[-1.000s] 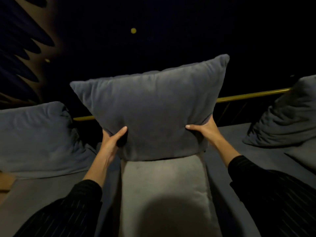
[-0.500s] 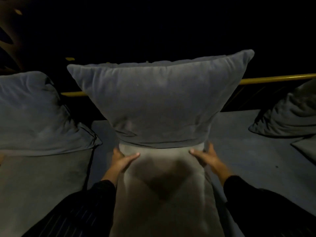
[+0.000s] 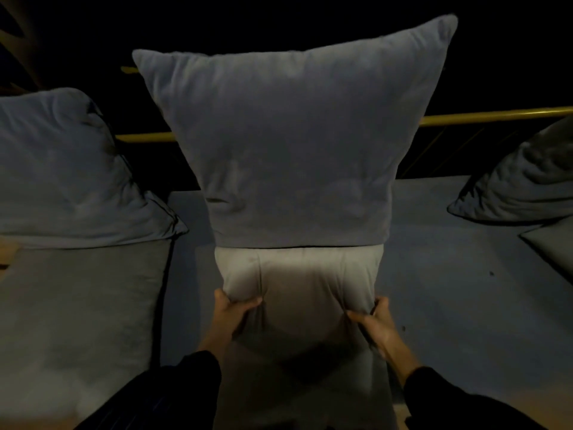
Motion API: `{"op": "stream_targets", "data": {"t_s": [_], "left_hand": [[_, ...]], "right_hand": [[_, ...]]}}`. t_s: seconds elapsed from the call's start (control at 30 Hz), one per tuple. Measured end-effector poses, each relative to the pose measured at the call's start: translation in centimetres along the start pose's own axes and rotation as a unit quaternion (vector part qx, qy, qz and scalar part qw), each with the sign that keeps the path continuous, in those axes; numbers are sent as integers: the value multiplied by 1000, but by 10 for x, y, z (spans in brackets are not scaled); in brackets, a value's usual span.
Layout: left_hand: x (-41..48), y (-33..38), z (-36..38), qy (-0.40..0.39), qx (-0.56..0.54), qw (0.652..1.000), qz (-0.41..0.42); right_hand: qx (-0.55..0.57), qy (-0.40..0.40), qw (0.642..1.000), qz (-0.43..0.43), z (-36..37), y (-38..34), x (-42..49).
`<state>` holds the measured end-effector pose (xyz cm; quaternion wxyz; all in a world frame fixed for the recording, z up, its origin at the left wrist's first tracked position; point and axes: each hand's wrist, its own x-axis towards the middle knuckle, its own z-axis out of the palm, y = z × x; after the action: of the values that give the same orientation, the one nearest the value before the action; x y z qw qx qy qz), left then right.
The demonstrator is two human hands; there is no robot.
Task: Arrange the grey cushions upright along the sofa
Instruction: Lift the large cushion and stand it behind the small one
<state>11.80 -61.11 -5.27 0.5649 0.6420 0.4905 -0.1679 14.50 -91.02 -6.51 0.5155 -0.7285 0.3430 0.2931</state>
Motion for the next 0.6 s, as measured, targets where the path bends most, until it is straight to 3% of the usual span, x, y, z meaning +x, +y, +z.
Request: {"op": "stream_targets", "data": {"t_s": [0.2,0.37,0.5,0.6], "left_hand": [[-14,-11,-5,-15,27,999,12],[86,-11,-5,-42,83,993,73],[64,84,-6,0,-6,990,144],[62,147,-3,-29,-42,980,191]], "right_hand": [[-20,5,1000,6,-9,10,-18],[27,-29,999,17,-17,-41,12],[58,4,994,-95,-28,-117,45],[72,-15,983,-168,-24,-168,55]]}}
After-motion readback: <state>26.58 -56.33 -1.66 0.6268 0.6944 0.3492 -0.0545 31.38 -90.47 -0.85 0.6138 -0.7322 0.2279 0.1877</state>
